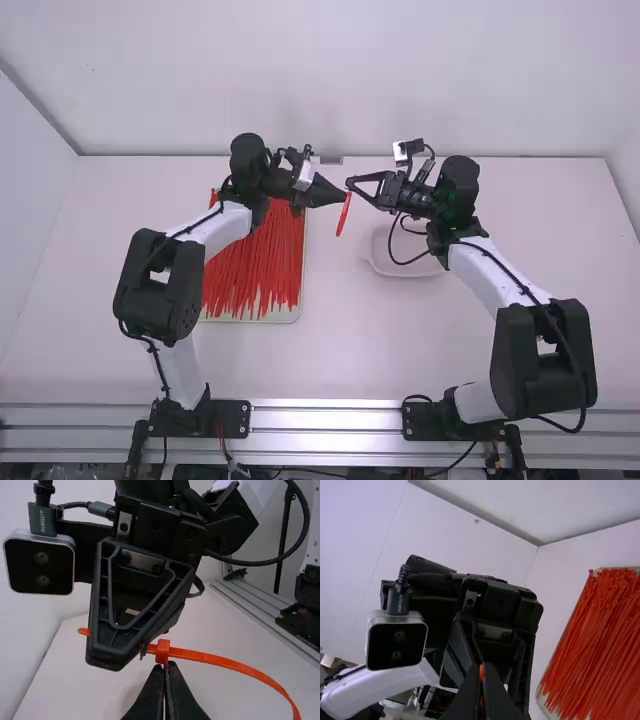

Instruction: Fasten the cable tie

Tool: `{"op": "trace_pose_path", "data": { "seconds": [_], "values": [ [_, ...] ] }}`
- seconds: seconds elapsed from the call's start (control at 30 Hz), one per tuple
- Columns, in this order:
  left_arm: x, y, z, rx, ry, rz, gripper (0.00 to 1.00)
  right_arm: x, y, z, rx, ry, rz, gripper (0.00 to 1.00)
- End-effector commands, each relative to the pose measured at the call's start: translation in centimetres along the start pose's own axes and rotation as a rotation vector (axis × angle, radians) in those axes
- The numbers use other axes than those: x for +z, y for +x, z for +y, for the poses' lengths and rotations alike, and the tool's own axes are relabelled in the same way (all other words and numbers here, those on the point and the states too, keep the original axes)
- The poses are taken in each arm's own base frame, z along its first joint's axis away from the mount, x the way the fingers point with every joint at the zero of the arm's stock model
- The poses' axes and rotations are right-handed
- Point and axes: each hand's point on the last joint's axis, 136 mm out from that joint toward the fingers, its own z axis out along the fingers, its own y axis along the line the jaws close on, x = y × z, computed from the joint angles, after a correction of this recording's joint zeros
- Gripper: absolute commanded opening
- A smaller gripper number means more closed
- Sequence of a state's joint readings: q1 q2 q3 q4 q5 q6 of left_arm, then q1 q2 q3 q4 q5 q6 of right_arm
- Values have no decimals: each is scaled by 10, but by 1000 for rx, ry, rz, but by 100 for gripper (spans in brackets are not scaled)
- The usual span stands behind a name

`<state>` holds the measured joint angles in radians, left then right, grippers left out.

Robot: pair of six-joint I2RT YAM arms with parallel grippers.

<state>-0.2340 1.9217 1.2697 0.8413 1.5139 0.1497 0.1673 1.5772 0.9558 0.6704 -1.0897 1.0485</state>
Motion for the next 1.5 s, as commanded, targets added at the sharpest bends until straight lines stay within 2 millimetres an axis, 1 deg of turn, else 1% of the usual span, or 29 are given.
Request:
{"op": "trace_pose_path", "data": {
  "seconds": [0.0,0.53,0.67,0.93,1.07,1.2,1.33,1.47],
  "values": [
    [2,0,0,-6,-6,1,2,1,-9,7,-23,-9,-10,0],
    [4,7,-3,-40,1,5,2,-3,-26,-2,-21,42,-102,0],
    [4,13,-5,-35,4,9,2,-3,-30,-4,-27,53,-122,0],
    [4,14,-6,-41,4,10,2,-3,-40,5,-111,51,-138,0],
    [4,14,-7,-42,10,9,2,-11,-52,9,-125,53,-163,0],
    [4,13,-11,-44,32,2,2,-14,-59,12,-126,59,-173,0],
    [3,16,-11,-54,26,4,2,-14,-64,15,-137,73,-164,0],
    [7,20,-16,-66,35,3,2,-8,-67,25,-158,77,-152,0]
  ]
}}
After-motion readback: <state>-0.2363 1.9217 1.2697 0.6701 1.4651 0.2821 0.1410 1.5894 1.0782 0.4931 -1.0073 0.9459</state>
